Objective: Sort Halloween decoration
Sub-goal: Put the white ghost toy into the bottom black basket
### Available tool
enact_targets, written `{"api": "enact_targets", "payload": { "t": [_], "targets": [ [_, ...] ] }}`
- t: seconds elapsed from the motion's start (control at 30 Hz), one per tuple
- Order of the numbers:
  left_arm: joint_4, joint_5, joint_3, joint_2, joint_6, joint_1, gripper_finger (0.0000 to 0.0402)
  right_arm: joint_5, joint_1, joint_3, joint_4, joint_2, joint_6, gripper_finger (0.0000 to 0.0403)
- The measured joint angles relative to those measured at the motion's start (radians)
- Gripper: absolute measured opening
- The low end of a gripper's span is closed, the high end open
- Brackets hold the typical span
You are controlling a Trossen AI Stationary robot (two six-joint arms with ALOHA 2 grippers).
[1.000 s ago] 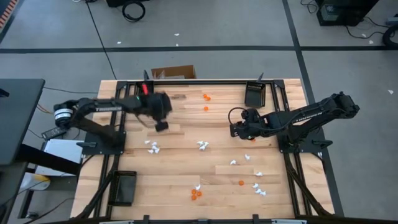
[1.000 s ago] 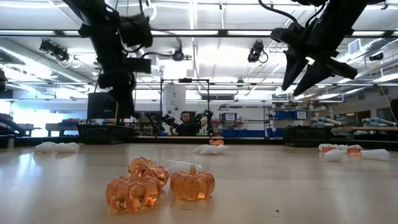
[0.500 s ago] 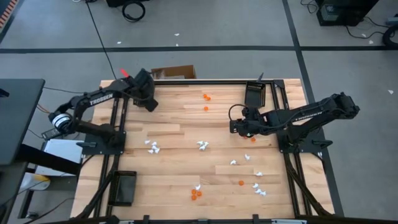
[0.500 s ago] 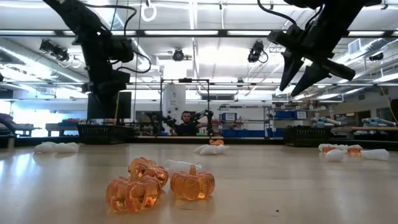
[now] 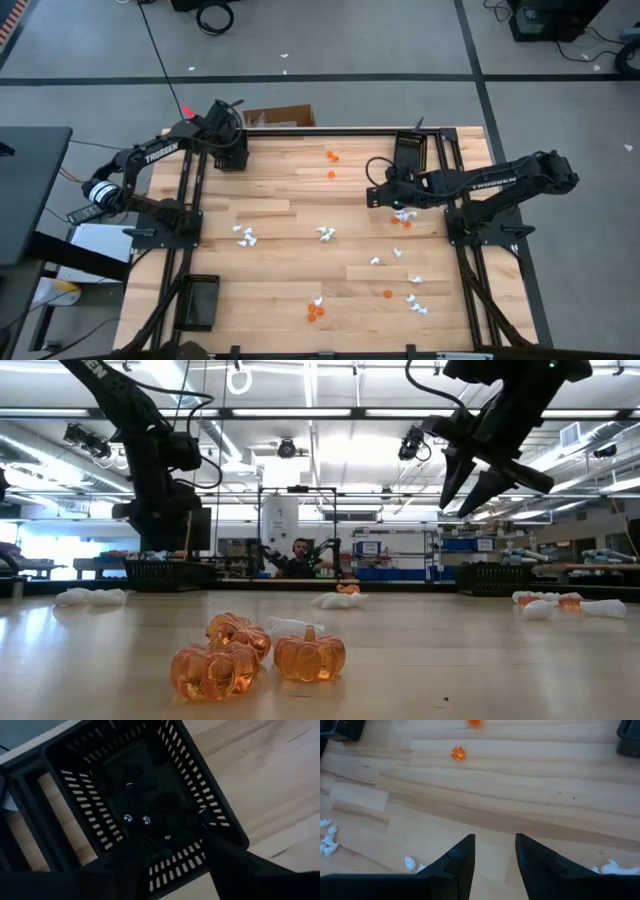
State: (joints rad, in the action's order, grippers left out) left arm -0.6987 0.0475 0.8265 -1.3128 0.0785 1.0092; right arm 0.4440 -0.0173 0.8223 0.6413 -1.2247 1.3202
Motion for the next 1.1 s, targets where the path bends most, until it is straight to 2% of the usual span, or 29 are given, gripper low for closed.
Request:
{"api": "enact_targets", "payload": {
  "t": [0.2,0.27,0.37,0.47,0.6,0.83,1.0,1.1],
  "targets": [
    [0.000,-0.012,0.000,0.000,0.108,-0.037,0.0223,-0.002,0.002,0.000,-0.022,0.000,-0.041,0.0147],
    [0.012,-0.094,0.000,0.000,0.114,-0.048,0.0223,-0.028,0.002,0.000,-0.021,0.000,-0.060,0.0147],
    [0.014,-0.243,0.000,0.000,0.139,-0.072,0.0222,-0.121,0.017,0.000,-0.019,0.000,-0.117,0.0147],
    [0.021,-0.332,0.000,0.001,0.161,-0.124,0.0213,-0.202,0.040,0.000,0.005,0.000,-0.179,0.0147],
    [0.070,-0.352,0.000,0.021,0.222,-0.228,0.0194,-0.255,0.061,0.000,0.045,0.000,-0.222,0.0147],
    [0.310,-0.353,0.001,0.053,0.413,-0.450,0.0174,-0.200,0.085,-0.022,0.052,0.000,-0.213,0.0147],
    [0.449,-0.354,0.001,0.053,0.459,-0.570,0.0161,-0.273,0.104,-0.056,-0.075,0.000,-0.202,0.0147],
    [0.437,-0.361,0.000,0.083,0.449,-0.614,0.0148,-0.303,0.102,-0.063,-0.188,0.000,-0.181,0.0147]
  ]
}}
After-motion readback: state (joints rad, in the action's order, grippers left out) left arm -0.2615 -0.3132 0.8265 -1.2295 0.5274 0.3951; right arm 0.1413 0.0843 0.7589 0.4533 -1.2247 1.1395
